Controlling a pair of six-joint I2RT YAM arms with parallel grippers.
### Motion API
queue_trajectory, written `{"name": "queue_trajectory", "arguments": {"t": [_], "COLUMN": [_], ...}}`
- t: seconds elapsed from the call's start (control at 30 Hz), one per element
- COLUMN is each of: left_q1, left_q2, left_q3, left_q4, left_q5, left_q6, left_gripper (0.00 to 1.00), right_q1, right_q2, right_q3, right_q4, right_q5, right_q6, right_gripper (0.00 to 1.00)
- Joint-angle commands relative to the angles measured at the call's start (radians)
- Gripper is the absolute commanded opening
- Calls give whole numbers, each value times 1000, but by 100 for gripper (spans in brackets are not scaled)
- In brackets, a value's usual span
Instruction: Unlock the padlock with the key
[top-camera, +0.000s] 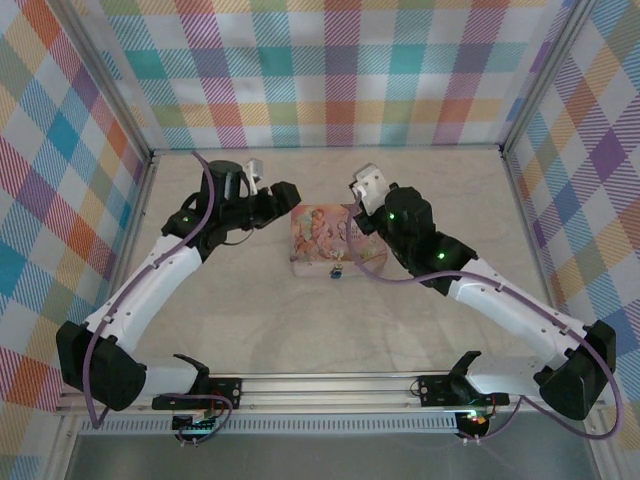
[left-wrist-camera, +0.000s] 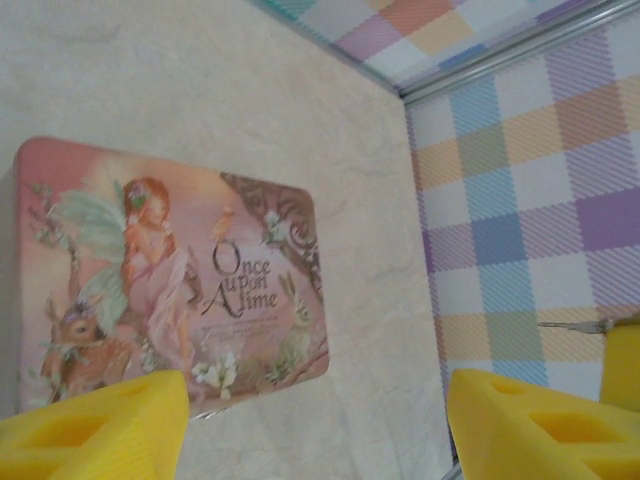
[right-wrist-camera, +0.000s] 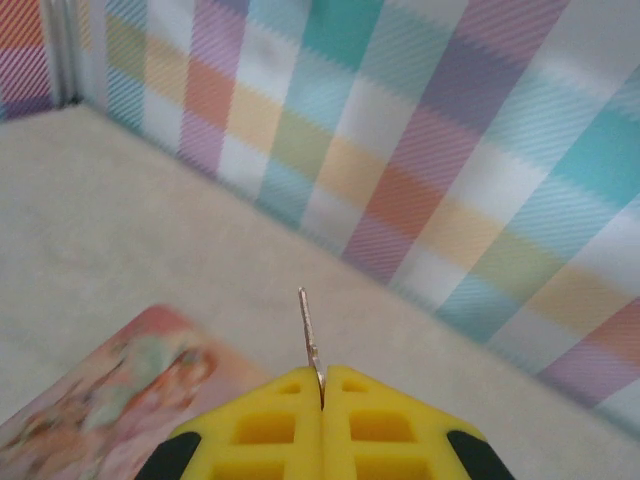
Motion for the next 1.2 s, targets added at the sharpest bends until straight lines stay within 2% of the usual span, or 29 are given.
{"name": "queue_trajectory", "arguments": {"t": [0.0, 0.27, 0.63, 0.9, 1.1, 1.17], "left_q1": [13, 8, -101, -142, -158, -162], "left_q2": [14, 64, 157, 191, 203, 206], "left_q3": [99, 265, 418, 472, 471, 471], "left_q4": [-16, 4, 10, -4, -27, -29], "left_q5": [34, 86, 102, 70, 49, 43], "left_q6": [-13, -48, -100, -135, -160, -163], "left_gripper": [69, 71, 76, 77, 68, 63], "right_q1": [43, 96, 129, 135, 134, 135], "right_q2": [-6, 7, 29, 62, 88, 95], "right_q3": [-42, -104, -95, -80, -55, -50], "right_q4": [307, 626, 609, 595, 563, 559], "right_q5": [130, 162, 162, 161, 152, 152], "right_q6": [-284, -519, -498, -485, -474, -472], "right_gripper": [0, 0, 0, 0, 0, 0]}}
